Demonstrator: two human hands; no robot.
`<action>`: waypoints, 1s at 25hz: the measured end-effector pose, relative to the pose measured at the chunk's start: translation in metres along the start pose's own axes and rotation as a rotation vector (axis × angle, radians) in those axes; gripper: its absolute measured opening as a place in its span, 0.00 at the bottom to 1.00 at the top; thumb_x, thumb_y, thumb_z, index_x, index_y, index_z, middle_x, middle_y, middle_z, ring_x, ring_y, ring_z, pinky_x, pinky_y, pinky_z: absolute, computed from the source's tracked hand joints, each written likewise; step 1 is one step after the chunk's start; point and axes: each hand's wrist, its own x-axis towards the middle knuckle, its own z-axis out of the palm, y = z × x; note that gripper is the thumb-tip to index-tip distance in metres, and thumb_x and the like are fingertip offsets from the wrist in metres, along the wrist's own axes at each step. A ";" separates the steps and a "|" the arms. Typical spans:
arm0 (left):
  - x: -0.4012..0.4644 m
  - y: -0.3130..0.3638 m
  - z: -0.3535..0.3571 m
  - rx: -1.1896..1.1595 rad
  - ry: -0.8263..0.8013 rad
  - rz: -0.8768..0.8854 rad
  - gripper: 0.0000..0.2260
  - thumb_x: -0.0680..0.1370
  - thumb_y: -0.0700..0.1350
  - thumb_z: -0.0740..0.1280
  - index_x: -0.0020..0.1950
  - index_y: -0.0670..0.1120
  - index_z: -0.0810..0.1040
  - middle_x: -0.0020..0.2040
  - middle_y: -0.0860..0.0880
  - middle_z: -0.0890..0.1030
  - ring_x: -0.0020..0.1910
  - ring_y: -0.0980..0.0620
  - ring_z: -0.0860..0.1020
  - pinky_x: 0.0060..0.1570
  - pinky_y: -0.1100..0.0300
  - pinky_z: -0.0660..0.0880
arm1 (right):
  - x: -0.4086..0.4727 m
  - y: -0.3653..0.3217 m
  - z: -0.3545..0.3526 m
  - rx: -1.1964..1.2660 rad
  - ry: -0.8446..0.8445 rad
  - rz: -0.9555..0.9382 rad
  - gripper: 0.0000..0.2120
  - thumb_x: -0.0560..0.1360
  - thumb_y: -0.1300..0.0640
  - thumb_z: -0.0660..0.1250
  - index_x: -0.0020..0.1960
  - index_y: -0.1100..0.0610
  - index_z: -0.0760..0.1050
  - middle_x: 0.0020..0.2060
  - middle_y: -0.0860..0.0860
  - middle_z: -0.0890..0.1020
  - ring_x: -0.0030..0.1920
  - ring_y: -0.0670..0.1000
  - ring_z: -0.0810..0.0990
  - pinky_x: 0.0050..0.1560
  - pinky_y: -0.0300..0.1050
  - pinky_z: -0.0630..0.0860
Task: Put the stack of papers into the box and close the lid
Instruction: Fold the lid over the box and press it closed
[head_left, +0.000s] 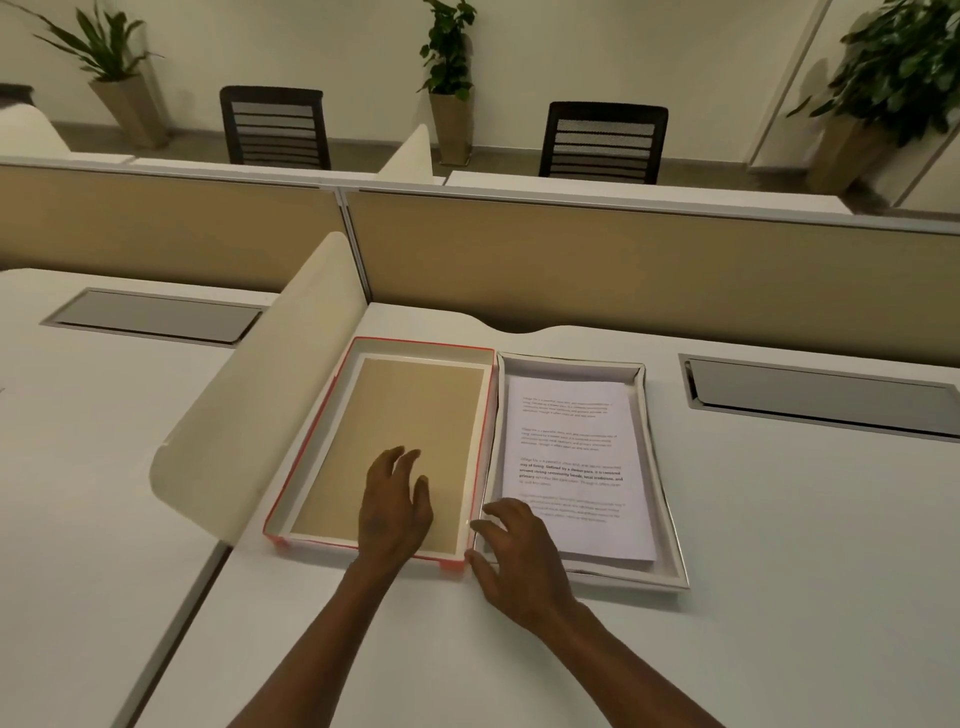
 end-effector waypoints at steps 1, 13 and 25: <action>0.000 -0.010 -0.006 0.034 -0.002 -0.003 0.19 0.80 0.43 0.67 0.71 0.43 0.74 0.73 0.42 0.73 0.73 0.43 0.69 0.72 0.47 0.70 | -0.001 -0.006 0.003 -0.042 -0.019 -0.023 0.18 0.72 0.46 0.71 0.60 0.51 0.81 0.63 0.50 0.81 0.66 0.53 0.76 0.67 0.48 0.69; 0.036 -0.082 -0.062 0.314 -0.085 -0.428 0.35 0.78 0.50 0.66 0.80 0.41 0.55 0.73 0.35 0.69 0.69 0.34 0.70 0.68 0.42 0.69 | 0.002 -0.023 0.010 -0.206 -0.085 -0.114 0.05 0.71 0.54 0.75 0.45 0.54 0.87 0.60 0.55 0.81 0.64 0.57 0.77 0.54 0.50 0.78; 0.073 -0.074 -0.121 0.163 -0.087 -0.305 0.18 0.78 0.39 0.65 0.68 0.37 0.76 0.63 0.36 0.81 0.62 0.36 0.78 0.61 0.48 0.75 | -0.001 -0.007 0.015 -0.060 -0.002 -0.129 0.09 0.71 0.48 0.71 0.46 0.52 0.85 0.61 0.55 0.80 0.65 0.56 0.76 0.58 0.49 0.76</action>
